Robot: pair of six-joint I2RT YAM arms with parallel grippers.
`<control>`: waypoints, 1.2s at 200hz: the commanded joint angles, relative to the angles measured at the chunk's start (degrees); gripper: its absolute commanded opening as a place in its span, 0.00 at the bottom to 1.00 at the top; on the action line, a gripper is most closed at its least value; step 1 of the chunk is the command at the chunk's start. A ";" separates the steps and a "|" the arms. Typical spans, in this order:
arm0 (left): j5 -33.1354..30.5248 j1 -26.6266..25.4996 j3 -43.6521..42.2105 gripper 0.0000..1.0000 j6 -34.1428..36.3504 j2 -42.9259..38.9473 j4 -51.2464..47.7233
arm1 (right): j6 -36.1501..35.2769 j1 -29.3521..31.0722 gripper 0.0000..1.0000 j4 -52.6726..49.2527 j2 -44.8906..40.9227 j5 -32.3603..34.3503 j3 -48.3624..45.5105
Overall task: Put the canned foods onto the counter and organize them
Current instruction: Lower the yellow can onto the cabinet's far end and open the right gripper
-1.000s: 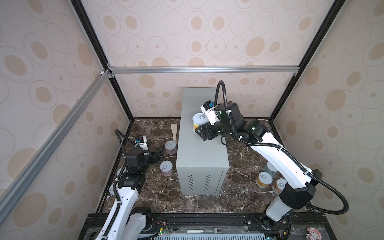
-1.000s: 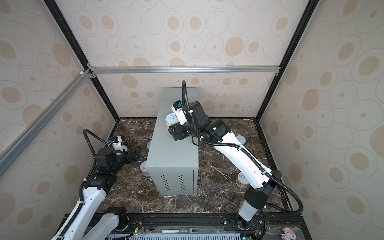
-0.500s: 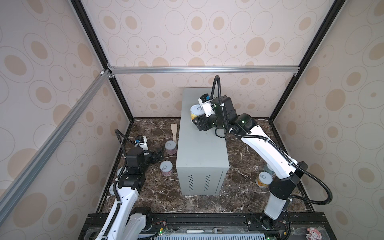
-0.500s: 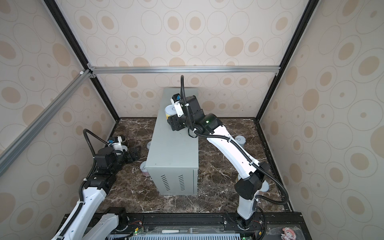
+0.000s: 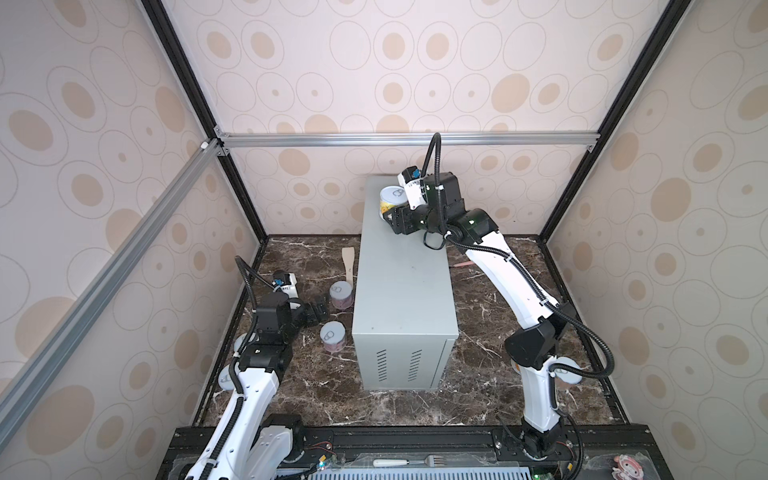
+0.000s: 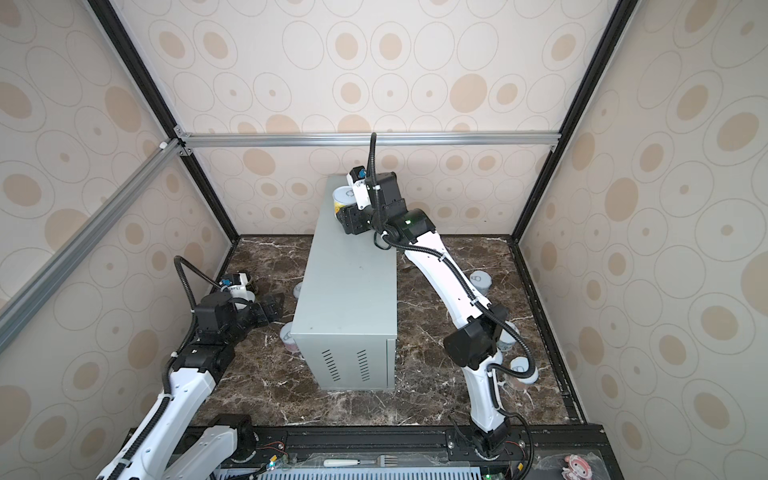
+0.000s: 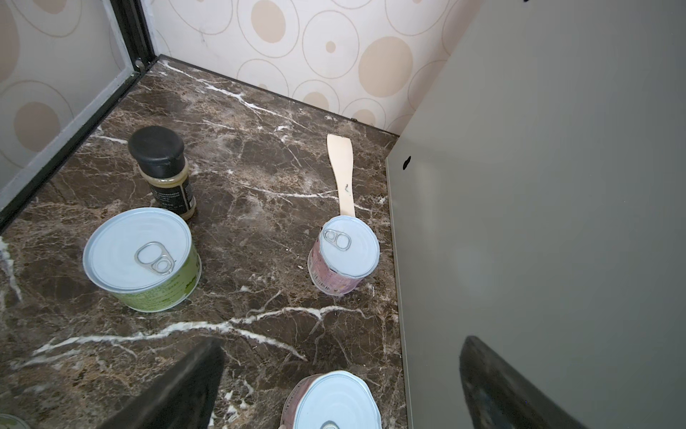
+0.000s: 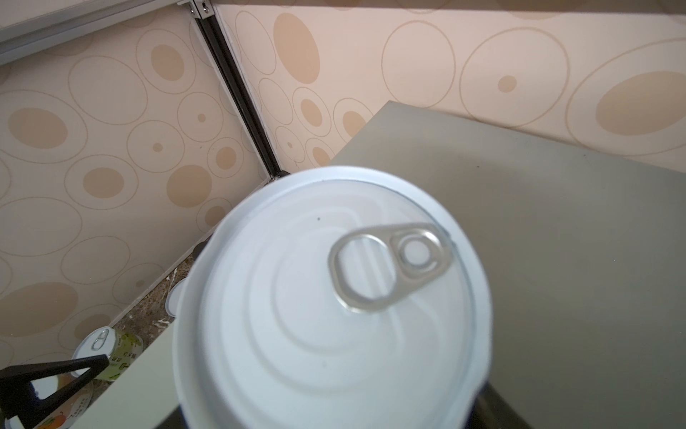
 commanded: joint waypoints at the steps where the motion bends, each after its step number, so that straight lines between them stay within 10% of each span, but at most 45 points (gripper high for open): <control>1: 0.62 -0.02 0.26 0.99 0.20 0.84 1.39 | -0.48 -0.56 0.60 -3.24 4.69 -2.45 3.21; 240: 1.56 -0.04 0.27 0.99 0.11 3.93 1.54 | -2.03 -3.45 0.72 6.72 18.64 -4.55 12.56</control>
